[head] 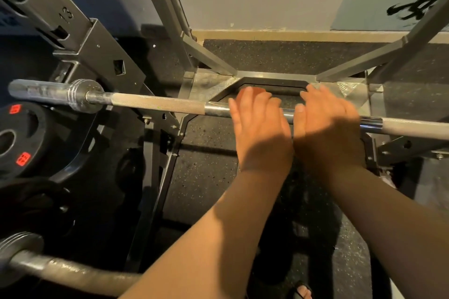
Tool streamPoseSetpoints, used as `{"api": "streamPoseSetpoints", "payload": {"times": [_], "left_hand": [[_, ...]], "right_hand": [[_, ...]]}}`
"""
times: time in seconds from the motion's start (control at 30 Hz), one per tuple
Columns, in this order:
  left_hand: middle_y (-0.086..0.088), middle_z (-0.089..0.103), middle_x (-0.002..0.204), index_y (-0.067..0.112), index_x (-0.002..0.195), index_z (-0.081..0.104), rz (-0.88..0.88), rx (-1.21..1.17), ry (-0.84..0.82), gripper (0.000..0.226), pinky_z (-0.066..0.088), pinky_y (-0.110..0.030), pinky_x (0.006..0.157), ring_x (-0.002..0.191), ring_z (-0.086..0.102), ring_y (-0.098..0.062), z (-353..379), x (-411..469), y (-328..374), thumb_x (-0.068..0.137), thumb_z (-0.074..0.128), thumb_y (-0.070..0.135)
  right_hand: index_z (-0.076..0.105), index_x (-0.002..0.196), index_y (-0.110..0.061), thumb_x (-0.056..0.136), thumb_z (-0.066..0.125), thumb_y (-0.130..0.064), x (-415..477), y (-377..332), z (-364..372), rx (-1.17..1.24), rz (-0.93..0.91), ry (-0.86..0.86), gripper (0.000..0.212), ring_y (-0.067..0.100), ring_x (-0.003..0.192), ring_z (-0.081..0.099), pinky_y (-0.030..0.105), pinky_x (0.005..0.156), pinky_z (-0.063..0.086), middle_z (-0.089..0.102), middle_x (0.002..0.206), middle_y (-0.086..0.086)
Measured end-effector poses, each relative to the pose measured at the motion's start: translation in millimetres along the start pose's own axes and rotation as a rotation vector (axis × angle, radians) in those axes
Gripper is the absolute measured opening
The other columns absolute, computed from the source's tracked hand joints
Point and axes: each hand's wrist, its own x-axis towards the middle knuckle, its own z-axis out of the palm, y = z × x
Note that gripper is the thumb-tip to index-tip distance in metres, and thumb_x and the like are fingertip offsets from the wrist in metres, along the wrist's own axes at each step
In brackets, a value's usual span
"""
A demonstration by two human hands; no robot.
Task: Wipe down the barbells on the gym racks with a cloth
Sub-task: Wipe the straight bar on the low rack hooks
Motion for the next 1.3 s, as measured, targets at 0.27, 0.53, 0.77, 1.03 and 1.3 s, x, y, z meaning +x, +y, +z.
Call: {"api": "streamPoseSetpoints", "payload": {"times": [0.27, 0.53, 0.77, 1.03, 1.3], "left_hand": [[0.0, 0.059, 0.135, 0.016, 0.126, 0.066, 0.012, 0.004, 0.009, 0.036, -0.002, -0.042, 0.128, 0.145, 0.035, -0.02, -40, 17, -71, 0.102, 0.04, 0.022], [-0.012, 0.061, 0.133, 0.006, 0.125, 0.064, 0.163, 0.003, -0.068, 0.031, 0.018, -0.056, 0.123, 0.139, 0.043, -0.032, -16, 7, -28, 0.1, 0.046, 0.01], [-0.001, 0.058, 0.136, 0.014, 0.127, 0.065, -0.024, 0.008, 0.039, 0.037, 0.005, -0.045, 0.128, 0.146, 0.033, -0.023, -45, 21, -89, 0.105, 0.038, 0.026], [-0.006, 0.057, 0.141, 0.01, 0.13, 0.062, 0.135, -0.045, -0.064, 0.033, 0.008, -0.054, 0.126, 0.147, 0.034, -0.027, -21, 3, -45, 0.102, 0.043, 0.012], [0.0, 0.056, 0.128, 0.014, 0.113, 0.071, -0.232, -0.09, 0.125, 0.035, 0.008, -0.056, 0.125, 0.139, 0.036, -0.021, -32, 26, -60, 0.105, 0.04, 0.028]], "right_hand": [[0.069, 0.121, 0.003, 0.105, 0.038, -0.021, 0, -8, -6, 0.108, 0.03, 0.104, 0.042, 0.034, 0.113, 0.067, 0.048, 0.092, 0.053, 0.068, 0.127, 0.023], [0.066, 0.125, -0.002, 0.106, 0.036, -0.024, -3, -10, -2, 0.054, 0.065, 0.09, 0.042, 0.035, 0.111, 0.067, 0.05, 0.091, 0.051, 0.065, 0.133, 0.021], [0.068, 0.123, -0.001, 0.103, 0.038, -0.021, 0, -10, -1, 0.064, 0.045, 0.108, 0.041, 0.033, 0.108, 0.067, 0.045, 0.086, 0.052, 0.067, 0.131, 0.02], [0.068, 0.12, 0.0, 0.103, 0.04, -0.02, 0, -8, -3, 0.079, 0.03, 0.102, 0.038, 0.034, 0.111, 0.065, 0.047, 0.086, 0.05, 0.067, 0.129, 0.021], [0.067, 0.121, 0.007, 0.11, 0.033, -0.019, -2, -5, 2, 0.045, -0.057, 0.141, 0.045, 0.039, 0.118, 0.065, 0.052, 0.093, 0.052, 0.068, 0.125, 0.027]]}}
